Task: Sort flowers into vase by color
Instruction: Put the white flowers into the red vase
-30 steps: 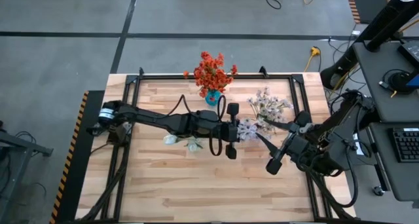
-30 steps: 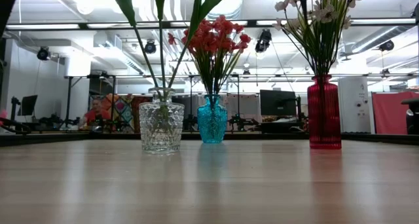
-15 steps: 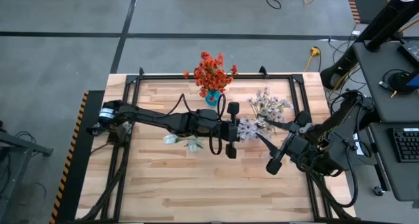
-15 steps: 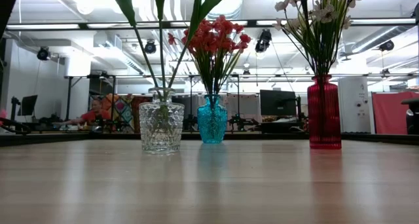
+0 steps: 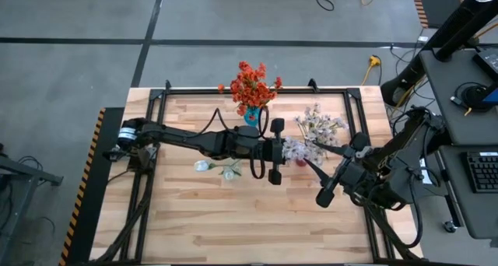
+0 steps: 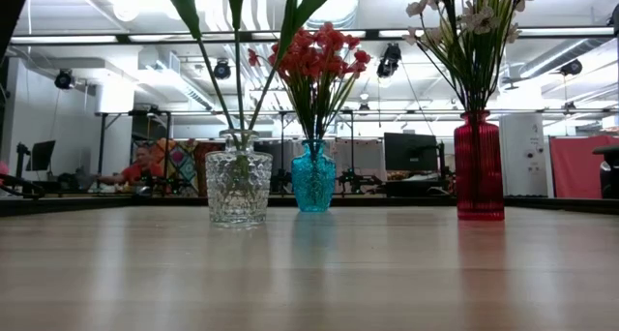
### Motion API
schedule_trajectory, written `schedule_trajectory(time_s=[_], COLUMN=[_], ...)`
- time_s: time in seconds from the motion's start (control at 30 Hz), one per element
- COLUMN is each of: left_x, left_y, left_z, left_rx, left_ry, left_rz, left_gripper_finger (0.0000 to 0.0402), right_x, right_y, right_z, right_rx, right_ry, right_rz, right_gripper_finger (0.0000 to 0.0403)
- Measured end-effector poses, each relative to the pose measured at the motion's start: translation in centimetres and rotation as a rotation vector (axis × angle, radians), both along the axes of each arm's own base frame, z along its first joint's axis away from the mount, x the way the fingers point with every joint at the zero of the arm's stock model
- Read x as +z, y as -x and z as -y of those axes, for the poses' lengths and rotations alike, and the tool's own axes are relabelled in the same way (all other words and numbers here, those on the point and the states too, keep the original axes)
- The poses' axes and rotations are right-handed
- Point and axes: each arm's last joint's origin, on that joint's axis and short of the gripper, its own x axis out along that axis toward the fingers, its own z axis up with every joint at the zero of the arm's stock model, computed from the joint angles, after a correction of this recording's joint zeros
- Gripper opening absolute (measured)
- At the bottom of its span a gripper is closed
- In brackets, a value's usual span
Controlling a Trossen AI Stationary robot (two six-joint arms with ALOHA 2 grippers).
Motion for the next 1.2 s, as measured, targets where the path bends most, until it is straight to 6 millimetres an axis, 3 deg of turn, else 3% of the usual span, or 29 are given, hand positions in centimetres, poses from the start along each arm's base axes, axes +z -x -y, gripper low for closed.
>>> schedule_trajectory(time_s=[0.77, 1.0, 1.2], left_x=[0.1, -1.5, -1.7], left_y=[0.0, -1.1, -1.2], left_z=[-0.4, -0.4, -0.6], left_rx=[0.012, 0.025, 0.077], left_ry=[0.024, 0.017, 0.007], left_rz=[0.019, 0.009, -0.002], left_gripper_finger=[0.0000, 0.0000, 0.0000], right_x=[-0.1, -0.1, -0.1], right_y=[0.0, 0.0, 0.0], right_z=[0.0, 0.0, 0.0], right_rx=[0.000, 0.000, 0.000], right_ry=[-0.004, -0.004, -0.004], right_rz=[-0.001, -0.002, -0.002], right_gripper_finger=[0.0196, 0.0196, 0.0196])
